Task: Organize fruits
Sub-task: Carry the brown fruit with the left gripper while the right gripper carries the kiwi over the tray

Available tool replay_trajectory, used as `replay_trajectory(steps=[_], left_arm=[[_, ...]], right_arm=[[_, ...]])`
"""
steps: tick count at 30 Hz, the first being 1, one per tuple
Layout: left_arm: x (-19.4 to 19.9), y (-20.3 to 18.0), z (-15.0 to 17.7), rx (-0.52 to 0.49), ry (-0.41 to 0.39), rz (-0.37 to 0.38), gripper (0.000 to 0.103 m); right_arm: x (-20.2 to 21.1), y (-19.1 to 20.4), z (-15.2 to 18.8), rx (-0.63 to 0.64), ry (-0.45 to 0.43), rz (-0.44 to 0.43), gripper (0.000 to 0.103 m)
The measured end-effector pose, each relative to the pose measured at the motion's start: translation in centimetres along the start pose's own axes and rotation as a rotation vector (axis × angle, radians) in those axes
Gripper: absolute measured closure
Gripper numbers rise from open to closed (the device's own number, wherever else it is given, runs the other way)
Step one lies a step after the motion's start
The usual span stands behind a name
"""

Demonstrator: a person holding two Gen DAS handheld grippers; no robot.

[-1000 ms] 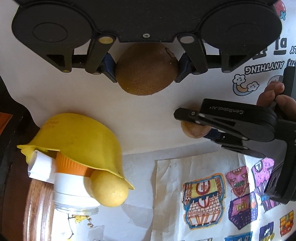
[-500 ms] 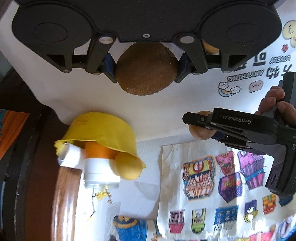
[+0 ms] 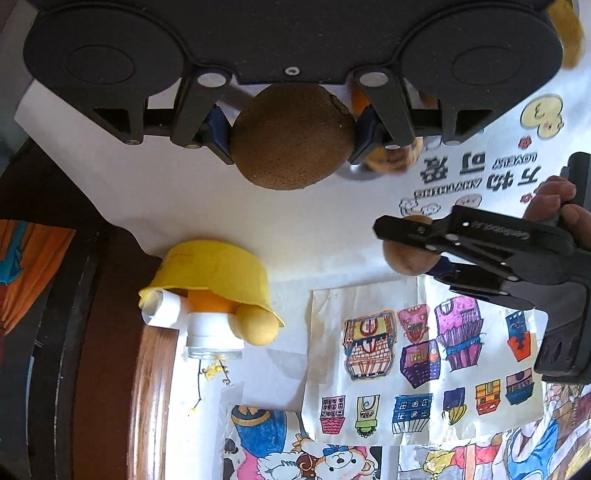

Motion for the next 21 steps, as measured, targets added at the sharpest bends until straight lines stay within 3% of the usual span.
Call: replay_trajectory(steps=[9, 21], left_arm=[[2.2, -3.7, 1.5, -0.045, -0.001, 0.049, 0.053], [3.3, -8.7, 4.1, -0.13, 0.05, 0.15, 0.053]], right_arm=[[1.9, -1.2, 2.3, -0.002, 0.015, 0.016, 0.036], [0.8, -1.7, 3.6, -0.024, 0.032, 0.004, 0.036]])
Point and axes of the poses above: each gripper's, at about its wrist camera, not at the fingertips, and x roughly against the way its jaws point, y to its left, z to its underside, the point moved 7 cm from there along -x, roughly the way its jaws point, and after that the axes turned 10 degrees about -x, right-handed, at the moved point
